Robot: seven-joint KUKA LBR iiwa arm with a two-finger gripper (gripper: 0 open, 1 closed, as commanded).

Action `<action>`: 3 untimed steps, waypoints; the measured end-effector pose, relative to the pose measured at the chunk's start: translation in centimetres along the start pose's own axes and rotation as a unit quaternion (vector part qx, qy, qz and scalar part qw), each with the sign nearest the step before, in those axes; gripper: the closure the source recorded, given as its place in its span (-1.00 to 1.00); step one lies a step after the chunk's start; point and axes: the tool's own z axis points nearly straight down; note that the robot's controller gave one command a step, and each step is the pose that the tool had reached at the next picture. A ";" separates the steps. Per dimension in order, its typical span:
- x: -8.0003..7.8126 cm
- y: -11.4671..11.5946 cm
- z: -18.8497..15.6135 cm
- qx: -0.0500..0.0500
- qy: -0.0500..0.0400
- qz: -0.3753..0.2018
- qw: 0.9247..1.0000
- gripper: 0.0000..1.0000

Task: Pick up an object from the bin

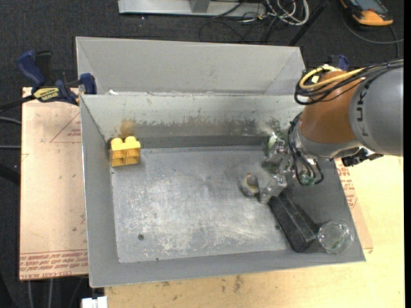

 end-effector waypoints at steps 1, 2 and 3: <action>0.2 -0.6 0.0 0.004 0.006 0.001 1.000 1.00; 0.2 -0.6 0.0 0.004 0.006 0.001 1.000 1.00; 1.6 -0.7 -0.5 0.002 -0.013 -0.025 1.000 1.00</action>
Offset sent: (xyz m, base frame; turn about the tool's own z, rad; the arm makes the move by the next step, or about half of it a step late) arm 0.0000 0.0000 0.0000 0.0000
